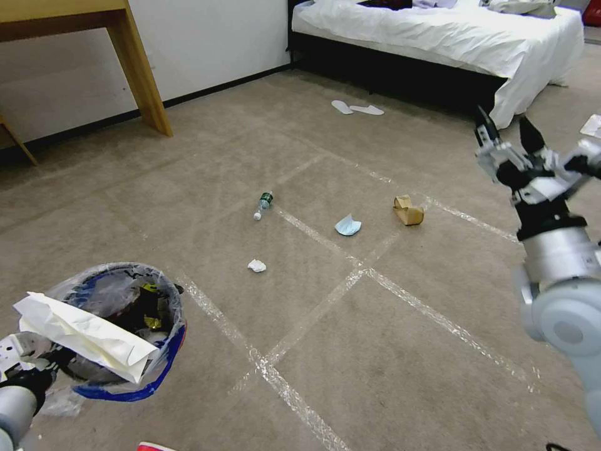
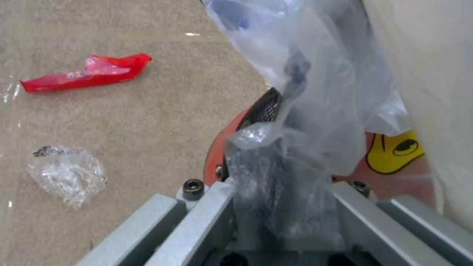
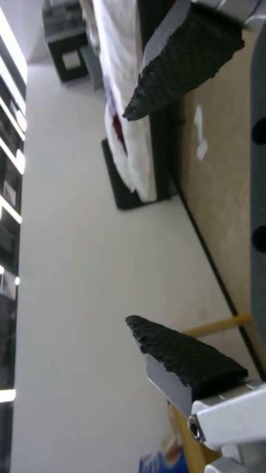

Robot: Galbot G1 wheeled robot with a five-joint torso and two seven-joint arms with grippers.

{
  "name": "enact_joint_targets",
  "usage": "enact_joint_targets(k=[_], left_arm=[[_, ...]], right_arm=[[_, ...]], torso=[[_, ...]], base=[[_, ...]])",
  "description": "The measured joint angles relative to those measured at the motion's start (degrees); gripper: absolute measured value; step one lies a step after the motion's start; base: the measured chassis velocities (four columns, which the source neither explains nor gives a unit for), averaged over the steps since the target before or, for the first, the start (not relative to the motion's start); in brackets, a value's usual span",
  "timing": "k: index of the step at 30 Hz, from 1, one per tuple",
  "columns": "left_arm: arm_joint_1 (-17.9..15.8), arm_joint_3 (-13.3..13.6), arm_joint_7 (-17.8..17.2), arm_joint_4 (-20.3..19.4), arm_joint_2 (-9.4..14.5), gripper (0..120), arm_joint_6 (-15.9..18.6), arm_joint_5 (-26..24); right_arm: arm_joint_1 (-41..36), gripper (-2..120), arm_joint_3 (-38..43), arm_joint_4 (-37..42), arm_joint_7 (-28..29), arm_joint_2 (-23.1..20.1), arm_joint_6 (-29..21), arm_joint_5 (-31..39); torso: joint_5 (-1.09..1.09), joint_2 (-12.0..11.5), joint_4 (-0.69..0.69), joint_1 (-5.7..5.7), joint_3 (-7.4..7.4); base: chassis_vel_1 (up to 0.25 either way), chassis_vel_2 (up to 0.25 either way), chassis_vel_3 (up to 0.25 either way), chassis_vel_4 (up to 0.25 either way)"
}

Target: Pick up the trash bin and place the garbage on the floor into it.

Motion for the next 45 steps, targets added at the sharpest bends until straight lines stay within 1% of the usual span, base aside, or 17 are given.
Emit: enact_joint_targets(k=[2,5,13,18,21,24,26,27,28,29,30,32,33,34,37,40,45], left_arm=[[0.01,0.04,-0.64,-0.1,-0.1,0,0.69,-1.48],[0.1,0.1,-0.8,0.2,-0.15,0,0.93,-1.94],[0.93,-0.11,-1.44,0.5,0.12,0,1.02,-3.37],[1.1,-0.44,-1.48,0.11,0.3,0,1.09,-3.55],[0.75,-0.53,-1.52,-0.59,0.37,0,1.1,-3.58],[0.59,-0.56,-1.52,-0.64,0.43,0,1.09,-3.57],[0.48,-0.58,-1.55,-0.64,0.45,0,1.09,-3.43],[0.48,-0.58,-1.55,-0.64,0.45,0,1.09,-3.43],[0.41,-0.58,-1.55,-0.54,0.37,0,1.09,-3.27],[0.31,-0.46,-1.58,-0.4,0.29,0,1.09,-3.26],[0.31,-0.46,-1.58,-0.4,0.29,0,1.09,-3.26],[0.25,-0.06,-1.66,-0.21,-0.02,0,1.09,-3.21],[0.25,-0.06,-1.66,-0.21,-0.02,0,1.09,-3.21],[0.37,0.13,-1.67,-0.21,-0.17,0,1.09,-3.13],[0.59,0.18,-1.68,-0.41,-0.24,0,1.09,-3.07],[0.65,-0.04,-1.63,-0.67,-0.23,0,1.09,-3.15],[0.7,-0.28,-1.55,-0.98,-0.32,0,1.09,-3.19]], right_arm=[[-4.0,100,2.42,0.61,0.1,0.83,0.33,-0.9],[-5.68,100,3.48,0.98,0.17,1.21,0.4,-1.29],[-8.46,100,4.97,2.11,0.63,2.17,0.41,-1.93],[-9.3,100,5.08,1.98,0.41,3.03,1.32,-4.05],[-10.66,100,5.11,1.23,-0.76,4.81,3.07,-8.33],[-11.08,100,5.11,0.84,-1.33,5.48,3.98,-10.13],[-11.84,100,5.04,-0.03,-2.11,6.91,5.75,-14.04],[-11.84,100,5.04,-0.03,-2.11,6.91,5.75,-14.04],[-13.44,100,4.77,-0.98,-3.0,10.14,8.12,-19.23],[-14.27,100,4.49,-1.1,-3.2,11.24,8.5,-20.75],[-14.27,100,4.49,-1.1,-3.2,11.24,8.5,-20.75],[-15.99,100,3.79,-1.38,-3.48,13.85,9.46,-23.96],[-15.99,100,3.79,-1.38,-3.48,13.85,9.46,-23.96],[-16.96,100,3.6,-1.48,-3.57,15.1,10.1,-25.11],[-18.36,100,3.78,-1.56,-3.61,16.7,11.16,-26.13],[-19.21,100,4.21,-2.18,-3.81,17.67,12.75,-27.7],[-19.39,100,4.34,-2.88,-3.89,18.65,13.72,-28.59]], torso=[[0.01,0.0,-0.01,0.0,0.0],[0.0,0.0,-0.01,0.0,0.0],[0.0,-0.01,-0.01,0.0,0.0],[0.0,-0.01,0.0,0.0,0.0],[0.0,-0.01,0.0,0.0,0.0],[0.0,-0.01,0.0,0.0,0.0],[-0.01,-0.01,-0.01,0.0,0.0],[-0.01,-0.01,-0.01,0.0,0.0],[0.0,-0.01,0.0,0.0,0.0],[0.0,-0.01,-0.01,0.0,0.0],[0.0,-0.01,-0.01,0.0,0.0],[-0.01,-0.01,-0.01,0.0,0.0],[-0.01,-0.01,-0.01,0.0,0.0],[-0.01,-0.01,-0.01,0.0,0.0],[-0.01,-0.01,-0.01,0.0,0.0],[0.0,-0.01,-0.01,0.0,0.0],[0.0,-0.01,0.0,0.0,0.0]], base=[[0.0,0.0,0.0,0.0],[0.0,0.0,0.0,0.0],[0.0,0.0,0.0,0.0],[0.0,0.0,0.0,0.0],[0.0,0.0,0.0,0.0],[0.0,0.0,0.0,0.0],[0.0,0.0,0.0,0.0],[0.0,0.0,0.0,0.0],[0.0,0.0,0.0,0.0],[0.0,0.0,0.0,0.0],[0.0,0.0,0.0,0.0],[0.0,0.0,0.0,0.0],[0.0,0.0,0.0,0.0],[0.0,0.0,0.0,0.0],[0.0,0.0,0.0,0.0],[0.0,0.0,0.0,0.0],[0.0,0.0,0.0,0.0]])
